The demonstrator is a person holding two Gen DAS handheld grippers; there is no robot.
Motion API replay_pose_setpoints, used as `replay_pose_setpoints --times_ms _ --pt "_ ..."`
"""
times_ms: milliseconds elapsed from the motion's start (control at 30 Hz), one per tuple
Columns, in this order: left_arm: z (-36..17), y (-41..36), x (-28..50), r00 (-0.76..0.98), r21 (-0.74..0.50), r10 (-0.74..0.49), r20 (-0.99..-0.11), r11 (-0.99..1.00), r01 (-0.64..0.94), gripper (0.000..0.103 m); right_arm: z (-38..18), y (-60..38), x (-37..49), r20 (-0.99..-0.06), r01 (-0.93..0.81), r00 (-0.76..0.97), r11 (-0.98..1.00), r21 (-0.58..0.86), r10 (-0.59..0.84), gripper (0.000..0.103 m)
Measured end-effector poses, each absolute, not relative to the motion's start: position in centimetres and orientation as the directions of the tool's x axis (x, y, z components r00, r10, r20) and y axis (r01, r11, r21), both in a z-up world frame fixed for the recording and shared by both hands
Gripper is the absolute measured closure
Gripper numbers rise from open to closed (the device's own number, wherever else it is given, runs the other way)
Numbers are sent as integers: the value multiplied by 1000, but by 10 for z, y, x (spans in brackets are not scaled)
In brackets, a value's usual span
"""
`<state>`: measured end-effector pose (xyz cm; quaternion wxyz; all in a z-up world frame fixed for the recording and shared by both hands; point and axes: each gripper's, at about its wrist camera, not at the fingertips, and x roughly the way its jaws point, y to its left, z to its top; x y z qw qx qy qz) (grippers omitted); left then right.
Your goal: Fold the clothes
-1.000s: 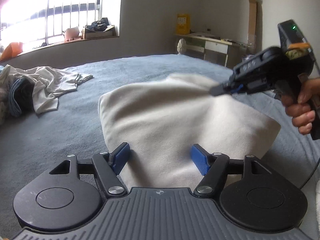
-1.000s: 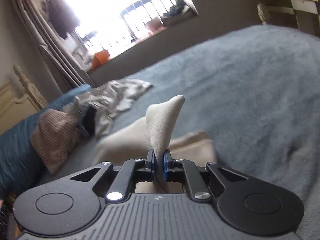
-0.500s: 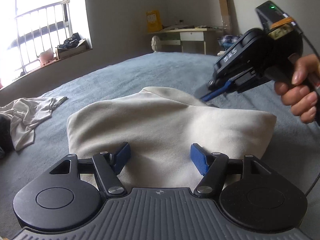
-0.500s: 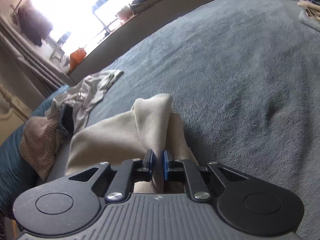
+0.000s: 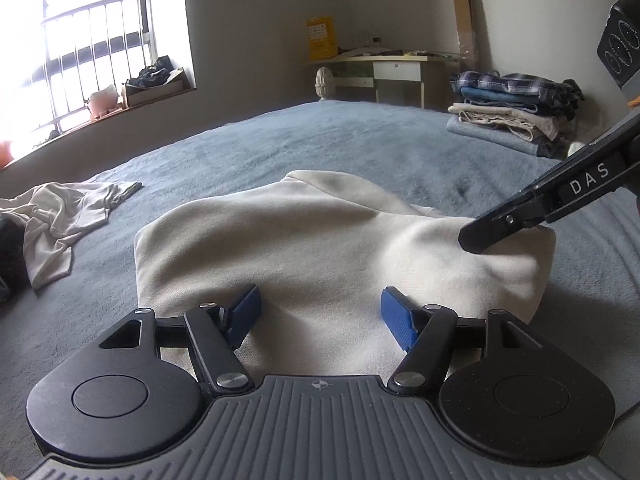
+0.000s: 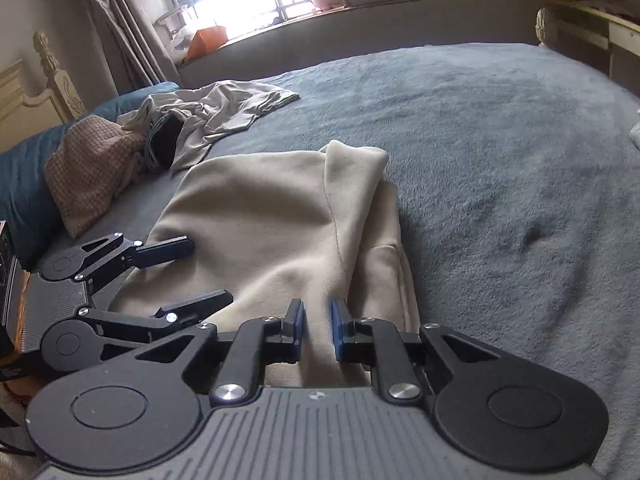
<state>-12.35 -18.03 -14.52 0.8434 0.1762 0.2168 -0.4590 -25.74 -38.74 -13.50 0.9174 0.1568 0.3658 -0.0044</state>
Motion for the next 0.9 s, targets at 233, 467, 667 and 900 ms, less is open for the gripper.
replay_pose_setpoints --times_ms 233,467,667,900 --pt "-148 -183 -124 500 95 -686 -529 537 838 35 -149 -399 -250 -654 127 750 949 289 99 87" --pt "-150 -178 -125 499 86 -700 -511 536 840 35 -142 -431 -269 -612 292 791 873 390 9 68" --pt "-152 -176 -128 499 88 -706 -502 532 842 35 -94 -387 -210 -583 130 812 983 126 -33 68" --pt "-160 -169 -134 501 93 -729 -466 523 847 35 -97 -355 -131 -576 84 814 996 -7 -73 69"
